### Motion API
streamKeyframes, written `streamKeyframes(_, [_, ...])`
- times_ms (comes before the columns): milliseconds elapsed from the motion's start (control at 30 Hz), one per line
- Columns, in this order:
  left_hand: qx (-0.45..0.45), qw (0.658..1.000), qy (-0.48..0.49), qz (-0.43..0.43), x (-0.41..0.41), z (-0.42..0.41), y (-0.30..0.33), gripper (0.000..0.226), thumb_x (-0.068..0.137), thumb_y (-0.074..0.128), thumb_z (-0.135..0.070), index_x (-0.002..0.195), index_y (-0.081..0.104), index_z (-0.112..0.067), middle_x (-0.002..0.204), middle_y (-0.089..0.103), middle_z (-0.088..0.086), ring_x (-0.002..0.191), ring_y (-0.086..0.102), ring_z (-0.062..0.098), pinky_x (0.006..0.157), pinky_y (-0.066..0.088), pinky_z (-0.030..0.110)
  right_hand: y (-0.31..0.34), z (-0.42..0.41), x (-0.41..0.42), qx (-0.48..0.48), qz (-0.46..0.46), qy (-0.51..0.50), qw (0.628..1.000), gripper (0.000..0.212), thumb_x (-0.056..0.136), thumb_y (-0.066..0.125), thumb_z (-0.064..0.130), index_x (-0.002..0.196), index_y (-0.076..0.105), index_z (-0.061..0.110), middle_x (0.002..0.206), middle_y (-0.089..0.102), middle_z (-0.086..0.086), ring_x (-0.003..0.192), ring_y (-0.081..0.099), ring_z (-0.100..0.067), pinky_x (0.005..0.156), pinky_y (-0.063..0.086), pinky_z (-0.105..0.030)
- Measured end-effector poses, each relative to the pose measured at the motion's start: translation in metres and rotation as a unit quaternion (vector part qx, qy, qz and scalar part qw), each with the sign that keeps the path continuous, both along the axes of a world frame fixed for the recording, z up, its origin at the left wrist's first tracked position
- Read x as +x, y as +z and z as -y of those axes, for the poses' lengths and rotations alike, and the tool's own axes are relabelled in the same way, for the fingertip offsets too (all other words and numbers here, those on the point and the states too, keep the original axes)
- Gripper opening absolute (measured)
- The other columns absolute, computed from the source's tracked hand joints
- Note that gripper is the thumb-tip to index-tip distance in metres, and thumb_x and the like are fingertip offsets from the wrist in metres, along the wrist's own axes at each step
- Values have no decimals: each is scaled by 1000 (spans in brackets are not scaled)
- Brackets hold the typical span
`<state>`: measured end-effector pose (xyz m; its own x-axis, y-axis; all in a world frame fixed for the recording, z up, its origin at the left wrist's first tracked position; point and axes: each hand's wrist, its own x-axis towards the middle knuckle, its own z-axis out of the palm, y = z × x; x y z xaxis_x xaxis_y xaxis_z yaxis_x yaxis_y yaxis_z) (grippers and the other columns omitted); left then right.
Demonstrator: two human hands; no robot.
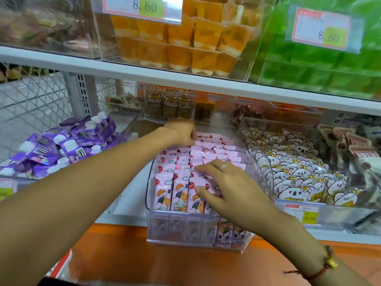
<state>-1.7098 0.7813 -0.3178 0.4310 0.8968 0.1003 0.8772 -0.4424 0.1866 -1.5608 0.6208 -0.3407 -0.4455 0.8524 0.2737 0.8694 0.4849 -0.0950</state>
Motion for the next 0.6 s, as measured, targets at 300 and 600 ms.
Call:
streamKeyframes(300, [-17, 947, 119, 299, 2, 15, 15, 25, 100, 47, -21, 118, 59, -10, 116, 63, 13, 89, 57, 24, 81, 50, 37, -5, 5, 0, -4, -23, -5, 1000, 45, 97, 42, 47, 139, 40, 33, 109, 51, 7, 101, 46, -12, 70, 19, -22])
streamKeyframes(600, [-3, 673, 157, 723, -9, 87, 26, 18, 98, 51, -12, 114, 57, -6, 101, 65, 5, 89, 64, 11, 84, 55, 26, -5, 1, 2, -2, -48, 5, 999, 43, 97, 43, 46, 137, 44, 32, 118, 55, 7, 111, 49, -14, 74, 27, -23])
